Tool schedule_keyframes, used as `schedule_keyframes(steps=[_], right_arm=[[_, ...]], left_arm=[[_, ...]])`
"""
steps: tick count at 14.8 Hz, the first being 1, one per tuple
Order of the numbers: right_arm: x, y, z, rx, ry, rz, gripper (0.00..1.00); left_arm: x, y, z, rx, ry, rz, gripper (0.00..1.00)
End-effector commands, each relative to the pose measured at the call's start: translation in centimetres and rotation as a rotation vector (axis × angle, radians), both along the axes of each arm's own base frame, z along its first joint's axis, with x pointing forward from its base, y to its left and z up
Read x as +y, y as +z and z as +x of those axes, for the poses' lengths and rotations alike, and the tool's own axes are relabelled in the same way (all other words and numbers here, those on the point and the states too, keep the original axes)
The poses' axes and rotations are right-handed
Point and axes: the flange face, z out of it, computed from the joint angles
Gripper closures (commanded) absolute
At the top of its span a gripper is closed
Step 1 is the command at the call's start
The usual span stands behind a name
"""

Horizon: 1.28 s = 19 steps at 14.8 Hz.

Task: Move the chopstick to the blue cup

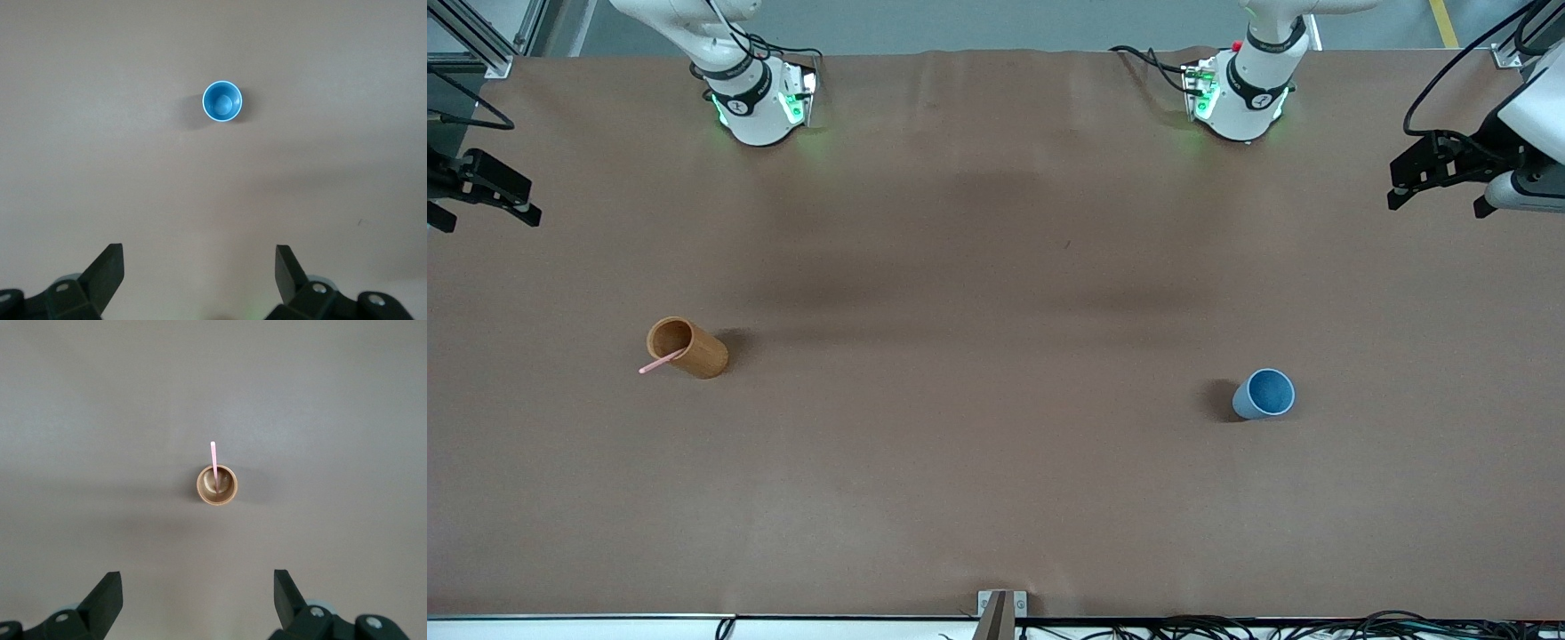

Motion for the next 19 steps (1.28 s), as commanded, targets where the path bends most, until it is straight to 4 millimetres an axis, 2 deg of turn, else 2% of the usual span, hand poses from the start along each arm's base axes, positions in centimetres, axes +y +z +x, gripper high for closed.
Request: schedule_keyframes(steps=[1, 6, 8, 9, 11, 12, 13, 14, 16, 19], right_arm=[[-0.5, -0.1, -0.2, 0.004, 0.001, -0.014, 0.0], [-0.5, -0.1, -0.1, 0.001, -0.005, -0.014, 0.0], [-0.5, -1.2, 0.6, 0.016, -0.005, -0.013, 0.0], [-0.7, -2.0, 1.1, 0.022, -0.007, -0.014, 0.0], [-1.5, -4.0, 2.8, 0.024, -0.014, -0.033, 0.01], [-2.1, -5.1, 3.6, 0.031, -0.024, -0.032, 0.01], [-2.7, -6.7, 4.9, 0.033, -0.032, -0.033, 0.02], [-2.9, -8.3, 6.1, 0.028, -0.035, -0.032, 0.04], [-3.7, -12.3, 8.4, 0.046, -0.042, -0.024, 0.08], [-3.2, -17.8, 11.7, 0.032, -0.039, -0.036, 0.15]], left_arm=[[-0.1, 0.6, 0.1, 0.008, -0.019, -0.014, 0.0], [0.0, 0.2, 0.5, 0.011, -0.017, -0.01, 0.0], [1.0, -1.0, 2.2, 0.01, 0.003, -0.023, 0.0], [1.6, -2.5, 3.5, 0.013, 0.02, -0.044, 0.0], [2.3, -7.4, 6.6, 0.052, 0.034, -0.052, 0.0], [3.8, -9.3, 7.9, 0.054, 0.059, -0.055, 0.0], [4.9, -12.3, 9.4, 0.063, 0.069, -0.057, 0.0], [5.1, -15.5, 10.5, 0.066, 0.059, -0.061, 0.0], [4.5, -20.9, 11.3, 0.064, 0.066, -0.064, 0.0], [3.8, -27.5, 11.8, 0.047, 0.089, -0.068, 0.0]])
